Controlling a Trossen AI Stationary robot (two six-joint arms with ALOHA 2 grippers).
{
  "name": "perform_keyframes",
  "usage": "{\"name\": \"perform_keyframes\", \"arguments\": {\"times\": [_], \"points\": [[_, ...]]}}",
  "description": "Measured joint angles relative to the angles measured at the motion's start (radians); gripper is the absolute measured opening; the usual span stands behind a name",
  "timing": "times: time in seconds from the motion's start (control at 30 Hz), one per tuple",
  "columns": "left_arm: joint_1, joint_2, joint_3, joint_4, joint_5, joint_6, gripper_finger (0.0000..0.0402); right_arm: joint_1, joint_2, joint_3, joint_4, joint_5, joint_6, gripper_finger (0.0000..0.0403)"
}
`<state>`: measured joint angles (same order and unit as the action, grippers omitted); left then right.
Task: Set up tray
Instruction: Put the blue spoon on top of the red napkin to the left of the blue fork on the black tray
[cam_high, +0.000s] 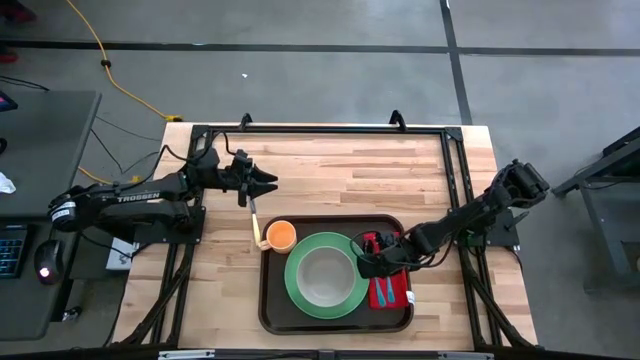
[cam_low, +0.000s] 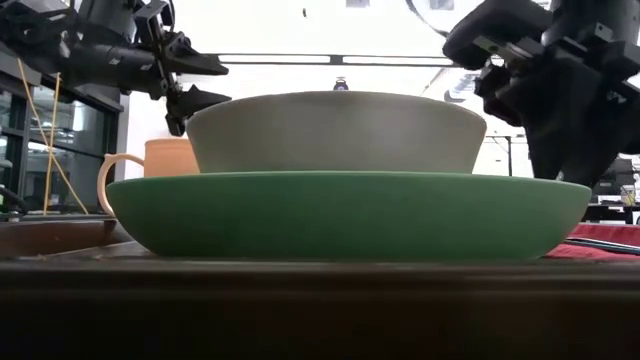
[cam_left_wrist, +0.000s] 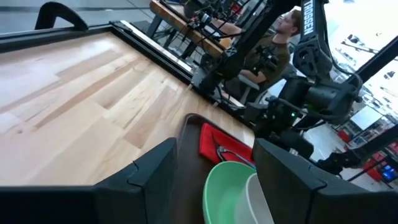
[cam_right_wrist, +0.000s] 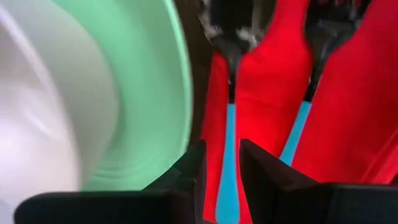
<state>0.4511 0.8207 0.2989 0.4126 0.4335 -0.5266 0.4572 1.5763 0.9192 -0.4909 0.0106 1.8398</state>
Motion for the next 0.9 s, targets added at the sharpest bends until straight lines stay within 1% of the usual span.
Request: {"name": "perform_keyframes", "arguments": {"times": [0.17,0.23,0.57,0.9], "points": [[0.000,0.000,0.000,0.002,0.000,0.020,0.0244,0.000,0.054,0.000,0.039,-0.060,0.007,0.0073],[0.000,0.000,0.000,0.005,0.001,0.028,0.0244,0.000,0.068,0.000,0.057,-0.062,0.008,0.0073],[0.000,0.000,0.000,-0.002,0.004,0.033,0.0244,-0.001,0.074,0.000,0.034,-0.042,0.019,0.0073],[0.000,0.001,0.000,-0.003,0.010,0.048,0.0244,-0.042,0.074,0.000,0.016,-0.043,0.000,0.0073]]}}
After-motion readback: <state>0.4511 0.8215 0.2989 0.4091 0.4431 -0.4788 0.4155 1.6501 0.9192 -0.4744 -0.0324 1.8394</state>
